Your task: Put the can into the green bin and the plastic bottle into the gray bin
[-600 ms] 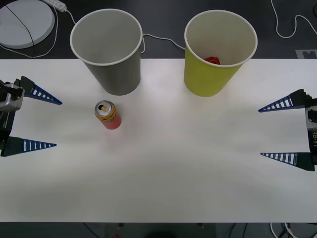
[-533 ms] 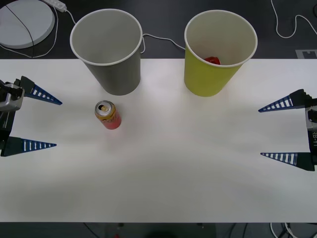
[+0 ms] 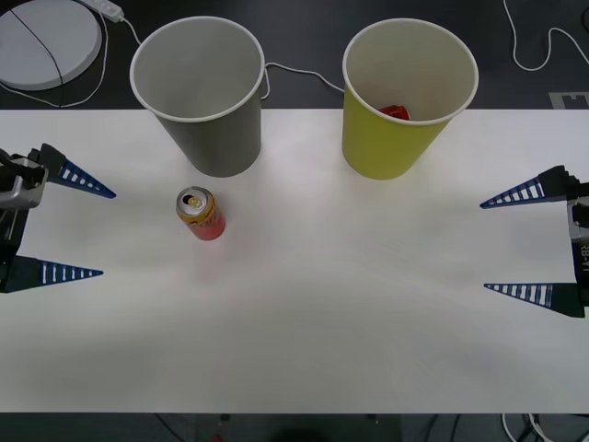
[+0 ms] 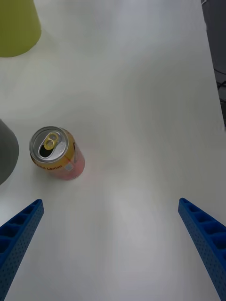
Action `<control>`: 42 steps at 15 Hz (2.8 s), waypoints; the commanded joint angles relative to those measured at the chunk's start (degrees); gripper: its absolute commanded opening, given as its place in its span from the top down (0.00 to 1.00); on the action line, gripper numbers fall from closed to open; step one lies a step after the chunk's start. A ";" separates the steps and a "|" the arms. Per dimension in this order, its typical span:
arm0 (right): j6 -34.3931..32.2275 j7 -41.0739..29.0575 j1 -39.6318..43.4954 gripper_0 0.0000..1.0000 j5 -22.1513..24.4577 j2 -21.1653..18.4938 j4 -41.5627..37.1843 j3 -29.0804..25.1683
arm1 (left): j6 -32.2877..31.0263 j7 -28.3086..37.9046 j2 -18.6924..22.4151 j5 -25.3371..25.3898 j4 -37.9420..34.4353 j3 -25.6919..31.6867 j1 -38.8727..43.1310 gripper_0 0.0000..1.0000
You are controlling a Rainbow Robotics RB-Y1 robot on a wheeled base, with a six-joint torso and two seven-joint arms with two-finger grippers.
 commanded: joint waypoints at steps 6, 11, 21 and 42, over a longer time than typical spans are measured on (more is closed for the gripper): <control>0.00 0.00 0.00 0.00 0.00 0.00 0.00 0.00 | 7.09 -2.20 0.02 8.14 6.25 -0.01 4.73 0.00; 0.00 0.00 0.00 0.00 0.00 0.00 0.00 0.00 | 16.06 -11.35 -2.44 13.41 7.92 -0.01 12.03 0.00; 0.00 0.00 0.00 0.00 0.00 0.00 0.00 0.00 | 16.50 -38.42 -14.84 26.86 32.53 -4.84 11.06 0.00; 0.00 0.00 0.00 0.00 0.00 0.00 0.00 0.00 | 19.49 -58.02 -25.03 43.82 61.89 -17.41 -6.17 0.00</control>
